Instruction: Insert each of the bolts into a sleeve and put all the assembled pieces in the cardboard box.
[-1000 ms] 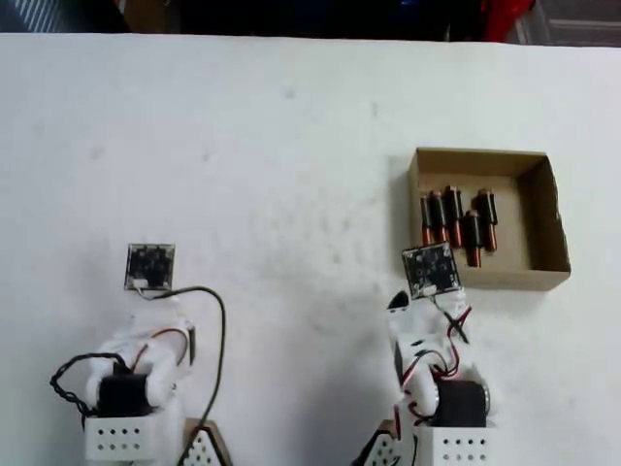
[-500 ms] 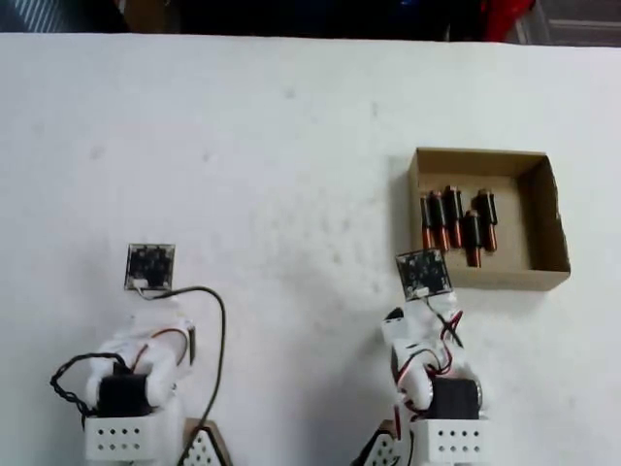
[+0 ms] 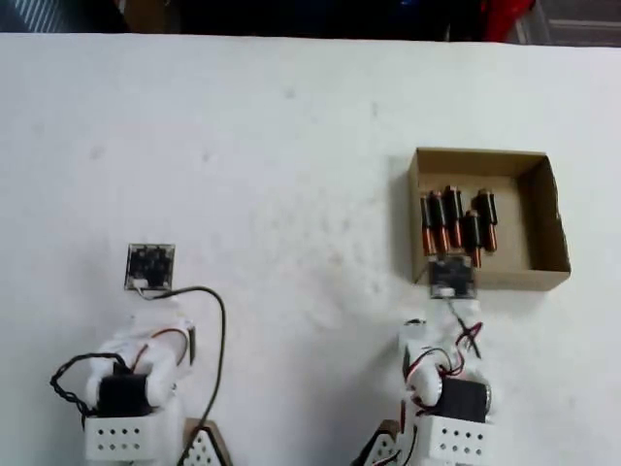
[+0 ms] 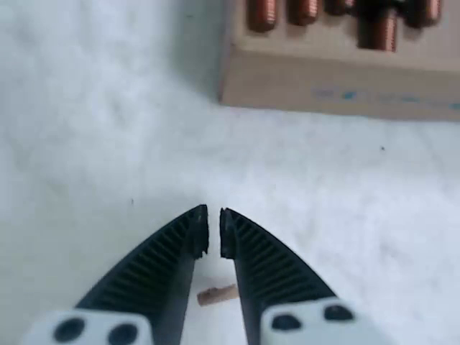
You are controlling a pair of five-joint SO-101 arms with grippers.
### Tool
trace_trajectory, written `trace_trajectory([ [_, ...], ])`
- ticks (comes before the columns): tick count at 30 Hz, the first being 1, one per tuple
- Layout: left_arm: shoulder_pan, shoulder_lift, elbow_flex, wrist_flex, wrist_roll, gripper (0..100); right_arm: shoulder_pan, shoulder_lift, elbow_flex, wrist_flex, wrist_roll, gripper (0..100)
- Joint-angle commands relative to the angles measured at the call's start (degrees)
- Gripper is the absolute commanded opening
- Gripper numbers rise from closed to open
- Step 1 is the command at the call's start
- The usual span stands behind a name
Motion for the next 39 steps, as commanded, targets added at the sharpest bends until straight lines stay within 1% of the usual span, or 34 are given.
trace_trajectory([
  [1,0.84,-0.48,-0.09,0.44,0.53,2,1.19,-0.40,0.53,0.22,-1.49,1.6],
  [6,0.84,-0.48,-0.09,0.44,0.53,2,0.31,-0.40,0.53,0.22,-1.93,1.6],
  [17,0.57,-0.48,-0.09,0.44,0.26,2,-7.16,-0.40,0.53,0.13,-2.90,1.7],
  [39,0.57,-0.48,-0.09,0.44,0.26,2,-7.08,-0.40,0.53,0.13,-2.81,1.7],
])
